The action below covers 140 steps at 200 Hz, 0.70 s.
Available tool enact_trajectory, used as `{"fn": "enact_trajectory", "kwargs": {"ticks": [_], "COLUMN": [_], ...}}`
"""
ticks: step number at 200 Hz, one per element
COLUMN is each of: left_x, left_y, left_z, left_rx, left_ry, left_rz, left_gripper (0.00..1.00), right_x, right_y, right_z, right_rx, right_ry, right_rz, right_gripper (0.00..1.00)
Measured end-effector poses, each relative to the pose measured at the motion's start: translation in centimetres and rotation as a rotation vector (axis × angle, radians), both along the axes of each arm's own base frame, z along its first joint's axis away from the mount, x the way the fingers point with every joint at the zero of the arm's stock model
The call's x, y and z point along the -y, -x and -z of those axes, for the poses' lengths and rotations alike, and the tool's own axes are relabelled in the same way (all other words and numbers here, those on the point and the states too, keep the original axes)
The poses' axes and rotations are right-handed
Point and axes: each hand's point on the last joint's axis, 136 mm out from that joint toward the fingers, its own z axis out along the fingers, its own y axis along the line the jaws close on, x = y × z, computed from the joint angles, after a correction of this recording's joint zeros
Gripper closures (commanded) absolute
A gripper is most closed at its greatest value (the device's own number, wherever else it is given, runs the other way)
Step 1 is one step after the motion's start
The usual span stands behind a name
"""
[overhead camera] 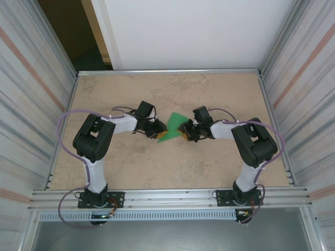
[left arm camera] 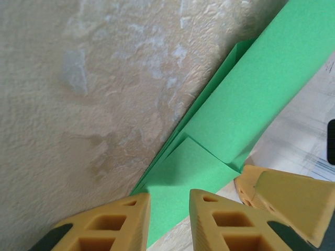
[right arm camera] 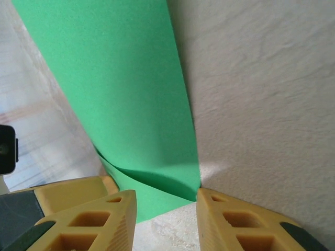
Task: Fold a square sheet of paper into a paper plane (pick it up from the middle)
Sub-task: Fold the wing for the fifth time at the center of the table.
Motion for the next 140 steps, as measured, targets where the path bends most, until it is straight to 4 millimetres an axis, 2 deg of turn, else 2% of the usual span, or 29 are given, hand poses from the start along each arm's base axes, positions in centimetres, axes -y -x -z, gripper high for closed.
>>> {"fn": "enact_trajectory", "kwargs": {"ticks": [33,77,140], "left_x": [0.01,0.01,-0.03], "left_y": [-0.08,-0.12,-0.18], "left_z": [-0.05,-0.12,-0.18], "left_rx": [-0.014,-0.031,-0.035], "left_ry": [0.019,0.043,0.054], "left_rz": [-0.019,-0.038,-0.046], "left_gripper": [0.73,0.72,0.72], "right_x": [0.27,0.1,-0.1], "right_y": [0.61,0.48,-0.03], "right_z": [0.04,0.05,-0.28], "right_rx": [0.002,0.001,0.027], "right_ry": [0.003,-0.006,-0.018], "right_rz": [0.02,0.034,0.037], "right_gripper": [0.68,0.74,0.88]}}
